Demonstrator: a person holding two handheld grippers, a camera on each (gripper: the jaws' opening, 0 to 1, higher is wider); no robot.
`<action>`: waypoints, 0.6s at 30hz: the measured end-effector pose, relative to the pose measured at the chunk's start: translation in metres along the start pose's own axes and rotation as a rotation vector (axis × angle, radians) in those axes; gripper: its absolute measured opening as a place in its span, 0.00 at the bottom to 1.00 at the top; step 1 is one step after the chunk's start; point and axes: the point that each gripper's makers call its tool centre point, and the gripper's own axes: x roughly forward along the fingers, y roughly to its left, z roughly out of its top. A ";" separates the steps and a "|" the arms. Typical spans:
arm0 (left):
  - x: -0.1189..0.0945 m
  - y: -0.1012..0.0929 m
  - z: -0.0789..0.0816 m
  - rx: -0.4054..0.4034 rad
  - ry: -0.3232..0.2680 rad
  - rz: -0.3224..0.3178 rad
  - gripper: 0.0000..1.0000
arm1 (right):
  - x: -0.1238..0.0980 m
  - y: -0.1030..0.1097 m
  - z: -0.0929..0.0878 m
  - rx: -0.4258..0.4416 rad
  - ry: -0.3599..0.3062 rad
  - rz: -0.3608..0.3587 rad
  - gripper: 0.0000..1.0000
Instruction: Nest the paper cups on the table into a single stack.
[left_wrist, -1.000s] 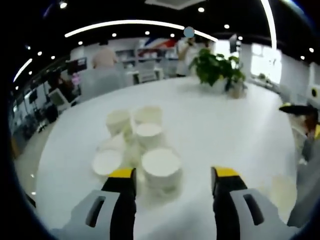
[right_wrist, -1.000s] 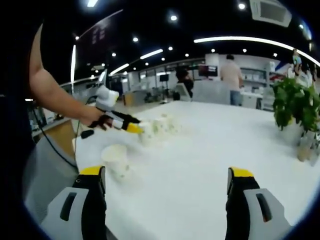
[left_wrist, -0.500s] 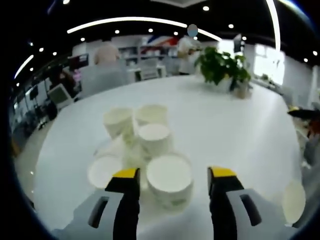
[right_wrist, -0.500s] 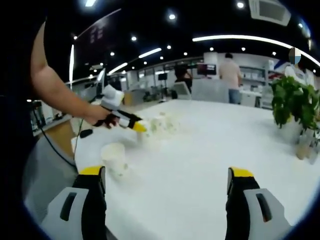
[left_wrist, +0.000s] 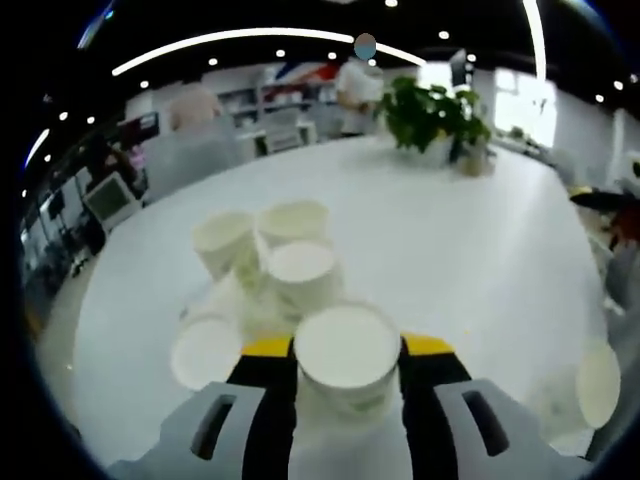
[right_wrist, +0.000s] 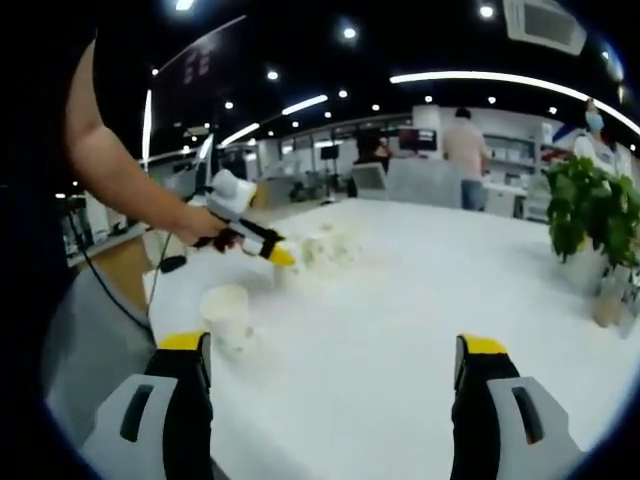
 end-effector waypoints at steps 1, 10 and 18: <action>0.000 0.000 0.000 0.002 0.000 -0.002 0.39 | 0.000 0.000 -0.001 -0.006 0.004 0.001 1.00; -0.004 0.001 -0.003 0.007 0.023 -0.011 0.38 | 0.002 -0.001 0.001 -0.012 0.002 0.004 1.00; -0.008 -0.009 0.002 0.022 0.030 -0.048 0.38 | 0.003 -0.001 -0.002 -0.026 0.010 0.010 1.00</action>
